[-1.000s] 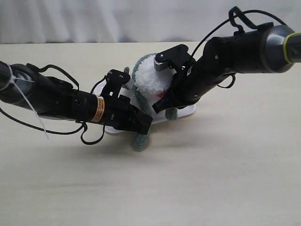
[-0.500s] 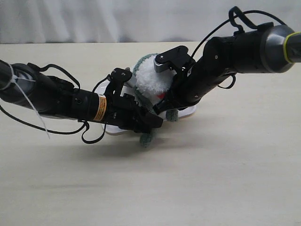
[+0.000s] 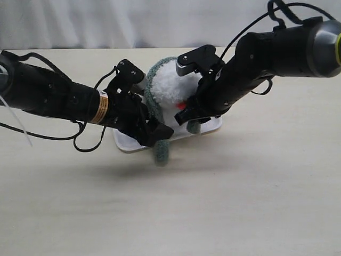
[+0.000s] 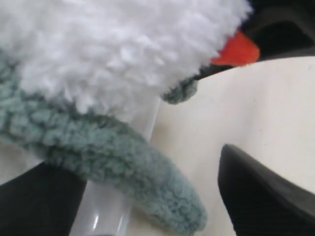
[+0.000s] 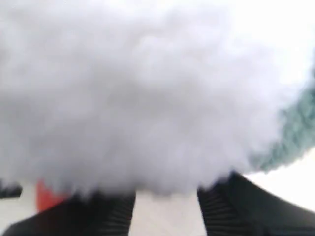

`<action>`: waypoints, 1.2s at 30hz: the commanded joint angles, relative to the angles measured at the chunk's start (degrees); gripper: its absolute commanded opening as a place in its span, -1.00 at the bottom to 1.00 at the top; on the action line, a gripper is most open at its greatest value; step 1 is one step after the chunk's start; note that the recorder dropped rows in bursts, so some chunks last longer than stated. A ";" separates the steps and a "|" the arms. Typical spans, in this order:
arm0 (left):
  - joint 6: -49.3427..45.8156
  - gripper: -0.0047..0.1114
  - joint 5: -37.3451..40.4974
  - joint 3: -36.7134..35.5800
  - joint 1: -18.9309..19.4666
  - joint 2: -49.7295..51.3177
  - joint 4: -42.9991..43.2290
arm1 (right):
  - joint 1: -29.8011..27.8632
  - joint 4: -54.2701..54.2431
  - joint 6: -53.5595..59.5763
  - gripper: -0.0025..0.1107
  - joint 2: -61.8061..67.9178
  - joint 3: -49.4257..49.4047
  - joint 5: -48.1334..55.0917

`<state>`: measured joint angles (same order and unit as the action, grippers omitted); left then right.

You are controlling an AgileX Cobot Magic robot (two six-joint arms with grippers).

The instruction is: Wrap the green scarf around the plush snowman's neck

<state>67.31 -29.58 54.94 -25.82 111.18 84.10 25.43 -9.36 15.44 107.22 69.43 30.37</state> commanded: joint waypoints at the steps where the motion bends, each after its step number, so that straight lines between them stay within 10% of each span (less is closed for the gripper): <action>1: 2.27 0.27 4.77 0.02 0.16 -2.18 3.14 | -0.01 0.97 0.34 -0.06 -3.35 -0.13 2.12; 14: 3.52 0.26 -0.05 0.02 0.16 -2.19 0.48 | -0.01 0.20 -2.24 -0.04 -14.49 -0.13 -2.64; 18: 1.45 0.15 0.54 0.02 0.16 -2.19 -2.84 | -0.01 -2.37 -2.66 -0.80 -13.50 -0.13 -8.41; 21: 1.32 -0.11 0.54 0.02 0.16 -2.19 -2.84 | 0.09 -3.64 -2.66 -0.88 -10.52 -0.13 -7.57; 36: -0.04 -0.23 7.09 0.53 0.16 -0.69 -11.62 | 0.09 -10.95 9.41 -0.88 -10.48 6.74 24.37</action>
<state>67.47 -22.91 55.05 -25.82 110.32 73.70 25.43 -20.06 23.50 95.01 76.06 52.72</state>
